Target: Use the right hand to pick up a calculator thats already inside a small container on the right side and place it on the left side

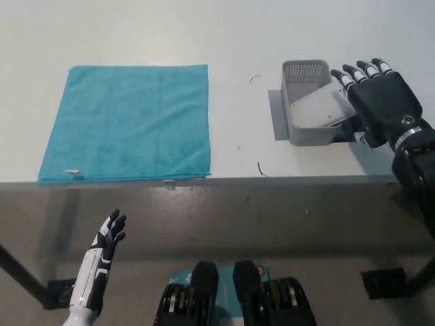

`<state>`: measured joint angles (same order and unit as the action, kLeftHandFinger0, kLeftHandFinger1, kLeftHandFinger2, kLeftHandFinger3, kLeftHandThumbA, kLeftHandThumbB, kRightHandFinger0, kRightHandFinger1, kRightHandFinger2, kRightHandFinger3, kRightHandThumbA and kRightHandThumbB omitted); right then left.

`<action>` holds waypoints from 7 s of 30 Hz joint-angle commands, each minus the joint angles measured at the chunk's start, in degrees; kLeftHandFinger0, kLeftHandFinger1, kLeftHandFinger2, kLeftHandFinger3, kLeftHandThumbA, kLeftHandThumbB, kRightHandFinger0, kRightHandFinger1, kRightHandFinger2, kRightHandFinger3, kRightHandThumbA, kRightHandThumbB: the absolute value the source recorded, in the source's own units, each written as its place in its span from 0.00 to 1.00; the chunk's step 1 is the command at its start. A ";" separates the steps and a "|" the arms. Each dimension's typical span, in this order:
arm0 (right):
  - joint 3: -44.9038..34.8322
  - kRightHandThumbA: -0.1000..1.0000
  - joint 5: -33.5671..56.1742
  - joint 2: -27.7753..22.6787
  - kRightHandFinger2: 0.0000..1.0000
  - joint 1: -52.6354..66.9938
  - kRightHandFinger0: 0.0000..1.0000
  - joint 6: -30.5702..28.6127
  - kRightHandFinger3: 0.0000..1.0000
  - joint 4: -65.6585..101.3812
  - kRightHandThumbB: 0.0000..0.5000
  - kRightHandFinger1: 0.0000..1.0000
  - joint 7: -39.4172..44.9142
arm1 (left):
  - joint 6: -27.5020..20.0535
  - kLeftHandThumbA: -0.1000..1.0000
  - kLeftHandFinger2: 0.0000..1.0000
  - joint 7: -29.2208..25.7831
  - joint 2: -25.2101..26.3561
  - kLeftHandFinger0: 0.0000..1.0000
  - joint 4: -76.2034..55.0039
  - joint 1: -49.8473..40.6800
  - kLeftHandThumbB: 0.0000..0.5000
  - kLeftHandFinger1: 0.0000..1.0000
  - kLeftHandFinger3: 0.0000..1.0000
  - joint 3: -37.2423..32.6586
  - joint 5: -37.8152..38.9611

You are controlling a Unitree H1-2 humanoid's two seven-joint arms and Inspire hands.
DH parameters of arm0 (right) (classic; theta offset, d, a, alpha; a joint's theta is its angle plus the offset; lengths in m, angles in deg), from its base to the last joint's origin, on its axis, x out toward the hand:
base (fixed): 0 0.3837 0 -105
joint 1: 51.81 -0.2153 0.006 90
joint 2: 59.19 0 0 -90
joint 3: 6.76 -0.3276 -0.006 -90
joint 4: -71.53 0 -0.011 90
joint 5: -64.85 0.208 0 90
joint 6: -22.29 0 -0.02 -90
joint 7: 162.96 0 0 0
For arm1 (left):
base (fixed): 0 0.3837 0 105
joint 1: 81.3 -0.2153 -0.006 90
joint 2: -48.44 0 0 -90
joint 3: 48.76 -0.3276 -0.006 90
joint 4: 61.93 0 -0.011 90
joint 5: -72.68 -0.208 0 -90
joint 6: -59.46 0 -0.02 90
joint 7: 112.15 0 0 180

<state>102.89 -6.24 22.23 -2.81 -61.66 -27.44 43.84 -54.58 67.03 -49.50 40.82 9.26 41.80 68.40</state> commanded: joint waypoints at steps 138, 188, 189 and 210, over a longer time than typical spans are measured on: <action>13.39 0.00 23.23 40.09 0.37 -34.06 0.07 -3.70 0.64 -74.15 0.67 0.17 -46.29 | -2.48 1.00 1.00 -0.59 0.26 1.00 -1.33 -1.20 0.09 1.00 1.00 1.49 -2.81; -5.44 1.00 57.81 20.91 1.00 -31.17 1.00 5.03 1.00 0.73 0.90 1.00 -2.95 | -2.87 1.00 1.00 0.49 0.91 1.00 0.48 -1.65 0.08 1.00 1.00 0.82 -2.09; -5.56 1.00 58.07 20.46 1.00 -29.84 1.00 6.05 1.00 4.21 0.90 1.00 -2.97 | -2.87 1.00 1.00 0.44 0.96 1.00 0.48 -1.86 0.08 1.00 1.00 0.84 -2.24; -11.66 1.00 67.29 13.33 1.00 13.83 1.00 -2.38 1.00 52.15 0.74 1.00 -20.25 | -2.89 1.00 1.00 -0.51 0.07 1.00 1.78 -2.87 0.00 1.00 1.00 0.79 -2.89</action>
<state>101.28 36.35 45.12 -2.57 -62.53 -44.11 20.61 -54.28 67.01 -49.99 44.70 7.70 43.16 66.21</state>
